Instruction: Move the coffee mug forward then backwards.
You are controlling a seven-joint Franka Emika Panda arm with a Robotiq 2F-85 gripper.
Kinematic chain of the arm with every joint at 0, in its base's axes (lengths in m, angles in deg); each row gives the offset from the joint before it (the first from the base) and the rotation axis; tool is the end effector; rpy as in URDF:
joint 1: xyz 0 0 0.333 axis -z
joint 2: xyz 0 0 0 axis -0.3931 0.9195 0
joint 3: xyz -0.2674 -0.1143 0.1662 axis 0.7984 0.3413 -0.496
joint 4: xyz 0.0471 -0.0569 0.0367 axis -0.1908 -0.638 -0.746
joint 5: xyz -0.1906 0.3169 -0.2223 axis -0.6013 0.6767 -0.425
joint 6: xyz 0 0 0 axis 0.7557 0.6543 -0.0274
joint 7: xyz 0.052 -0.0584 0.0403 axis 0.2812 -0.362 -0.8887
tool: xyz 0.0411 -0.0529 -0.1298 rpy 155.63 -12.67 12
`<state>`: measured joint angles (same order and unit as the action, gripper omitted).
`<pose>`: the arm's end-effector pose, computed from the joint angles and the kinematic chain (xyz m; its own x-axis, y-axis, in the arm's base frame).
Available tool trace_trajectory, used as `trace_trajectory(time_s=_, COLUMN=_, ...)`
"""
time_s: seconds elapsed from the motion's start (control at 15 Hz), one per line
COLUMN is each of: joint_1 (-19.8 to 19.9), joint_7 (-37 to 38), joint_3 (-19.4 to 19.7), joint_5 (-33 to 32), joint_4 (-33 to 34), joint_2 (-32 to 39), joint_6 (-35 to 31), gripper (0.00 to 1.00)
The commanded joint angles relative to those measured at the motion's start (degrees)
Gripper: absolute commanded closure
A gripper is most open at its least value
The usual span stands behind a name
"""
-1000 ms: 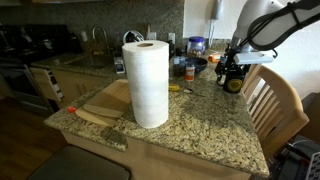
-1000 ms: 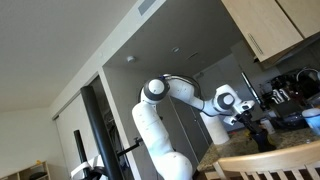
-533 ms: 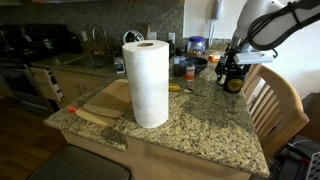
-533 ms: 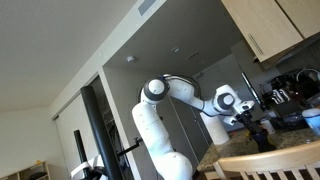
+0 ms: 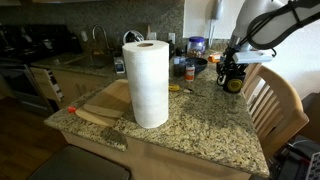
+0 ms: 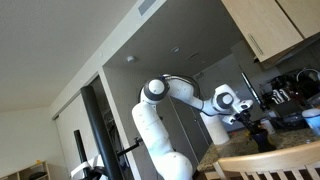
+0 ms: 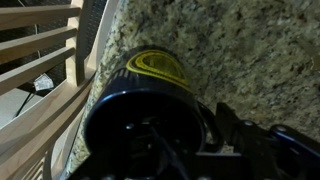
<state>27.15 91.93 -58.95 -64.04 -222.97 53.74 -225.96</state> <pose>0.5353 -0.0439 0.3457 0.8187 -0.5440 0.1836 -0.5515 -0.8341 -0.0124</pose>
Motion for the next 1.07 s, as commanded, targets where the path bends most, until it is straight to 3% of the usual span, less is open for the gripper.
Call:
trace_trajectory(time_s=0.0, joint_1=-0.2, joint_7=-0.1, joint_3=-0.3, joint_5=0.8, joint_4=0.6, joint_2=0.1, joint_6=1.0, gripper=0.76)
trace_trajectory(time_s=0.27, joint_1=-0.3, joint_7=-0.2, joint_3=-0.3, joint_5=1.1, joint_4=1.2, joint_2=0.0, joint_6=1.7, gripper=0.99)
trace_trajectory(time_s=0.53, joint_1=0.0, joint_7=1.5, joint_3=-0.7, joint_5=-1.4, joint_4=3.6, joint_2=-1.2, joint_6=3.7, gripper=0.98)
trace_trajectory(time_s=0.8, joint_1=-0.9, joint_7=4.0, joint_3=-4.0, joint_5=-13.9, joint_4=8.3, joint_2=-1.8, joint_6=12.9, gripper=0.98)
trace_trajectory(time_s=1.0, joint_1=-3.1, joint_7=1.6, joint_3=-6.3, joint_5=-19.6, joint_4=9.7, joint_2=-2.2, joint_6=16.7, gripper=0.98)
